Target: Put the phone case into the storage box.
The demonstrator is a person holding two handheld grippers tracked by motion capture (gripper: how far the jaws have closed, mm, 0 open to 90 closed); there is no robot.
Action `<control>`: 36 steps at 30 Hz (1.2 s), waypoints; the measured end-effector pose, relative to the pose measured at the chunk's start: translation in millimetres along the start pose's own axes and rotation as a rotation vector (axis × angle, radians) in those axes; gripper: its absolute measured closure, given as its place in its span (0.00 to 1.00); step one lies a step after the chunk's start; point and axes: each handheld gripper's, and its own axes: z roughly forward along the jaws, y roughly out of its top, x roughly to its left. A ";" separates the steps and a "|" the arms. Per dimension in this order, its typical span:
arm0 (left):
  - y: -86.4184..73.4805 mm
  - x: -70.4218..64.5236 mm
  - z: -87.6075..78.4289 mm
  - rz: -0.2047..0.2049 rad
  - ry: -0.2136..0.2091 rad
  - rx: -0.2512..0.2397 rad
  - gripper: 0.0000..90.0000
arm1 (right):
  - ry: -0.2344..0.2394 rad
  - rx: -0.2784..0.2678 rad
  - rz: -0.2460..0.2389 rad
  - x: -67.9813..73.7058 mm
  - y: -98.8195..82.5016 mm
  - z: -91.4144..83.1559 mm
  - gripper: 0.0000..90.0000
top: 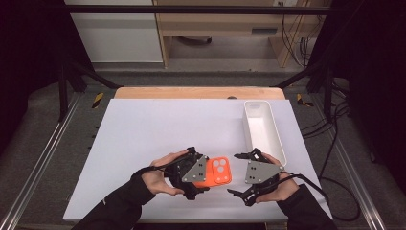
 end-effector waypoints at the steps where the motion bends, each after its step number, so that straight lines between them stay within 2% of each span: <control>1: 0.9 -0.5 0.1 0.005 0.000 0.000 0.15 | 0.002 -0.002 0.000 0.3 -0.1 0.3 0.02; 5: 3.8 -2.2 1.2 0.024 -0.003 -0.005 0.15 | 0.014 -0.026 -0.014 2.4 -0.5 1.2 0.04; 10: 7.8 -3.4 2.5 0.045 -0.009 -0.012 0.15 | 0.030 -0.017 -0.021 3.3 -1.4 2.9 0.04; 22: 11.5 -6.9 6.0 0.091 -0.019 -0.015 0.15 | 0.074 -0.043 -0.042 4.8 -2.7 6.3 0.04; 32: 13.5 -9.5 6.8 0.092 -0.036 -0.045 0.15 | 0.112 -0.086 -0.049 4.1 -3.9 12.0 0.06; 36: 13.5 -9.8 7.1 0.100 -0.044 -0.036 0.15 | 0.126 -0.094 -0.058 4.2 -4.7 14.3 0.08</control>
